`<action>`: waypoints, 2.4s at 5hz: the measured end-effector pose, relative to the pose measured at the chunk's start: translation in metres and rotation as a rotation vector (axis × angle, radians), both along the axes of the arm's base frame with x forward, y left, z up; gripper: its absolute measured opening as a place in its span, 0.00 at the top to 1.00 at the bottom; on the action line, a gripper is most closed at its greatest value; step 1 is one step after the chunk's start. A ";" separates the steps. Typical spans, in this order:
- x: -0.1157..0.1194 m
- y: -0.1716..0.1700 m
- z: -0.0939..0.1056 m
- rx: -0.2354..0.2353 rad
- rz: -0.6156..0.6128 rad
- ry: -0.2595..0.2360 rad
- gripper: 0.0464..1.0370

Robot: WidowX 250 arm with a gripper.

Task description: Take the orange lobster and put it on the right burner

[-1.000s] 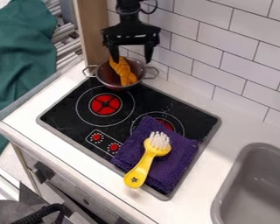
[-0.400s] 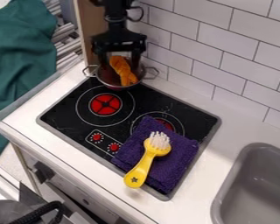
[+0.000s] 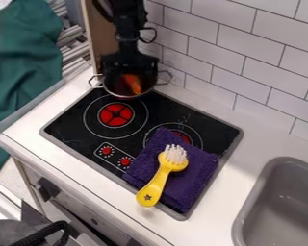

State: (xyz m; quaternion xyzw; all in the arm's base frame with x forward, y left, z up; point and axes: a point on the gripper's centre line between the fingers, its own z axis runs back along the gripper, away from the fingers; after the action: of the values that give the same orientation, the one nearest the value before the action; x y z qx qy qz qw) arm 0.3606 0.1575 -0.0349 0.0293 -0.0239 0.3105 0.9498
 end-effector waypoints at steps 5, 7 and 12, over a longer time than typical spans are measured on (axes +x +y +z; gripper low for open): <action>0.020 -0.076 0.098 0.238 -0.503 -0.314 0.82; -0.016 -0.123 0.082 0.237 -0.666 -0.173 0.82; -0.023 -0.171 0.036 0.079 -0.649 -0.016 0.84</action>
State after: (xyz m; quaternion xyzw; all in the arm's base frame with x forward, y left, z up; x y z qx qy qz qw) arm 0.3372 -0.0135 0.0009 0.0547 -0.0513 -0.0096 0.9971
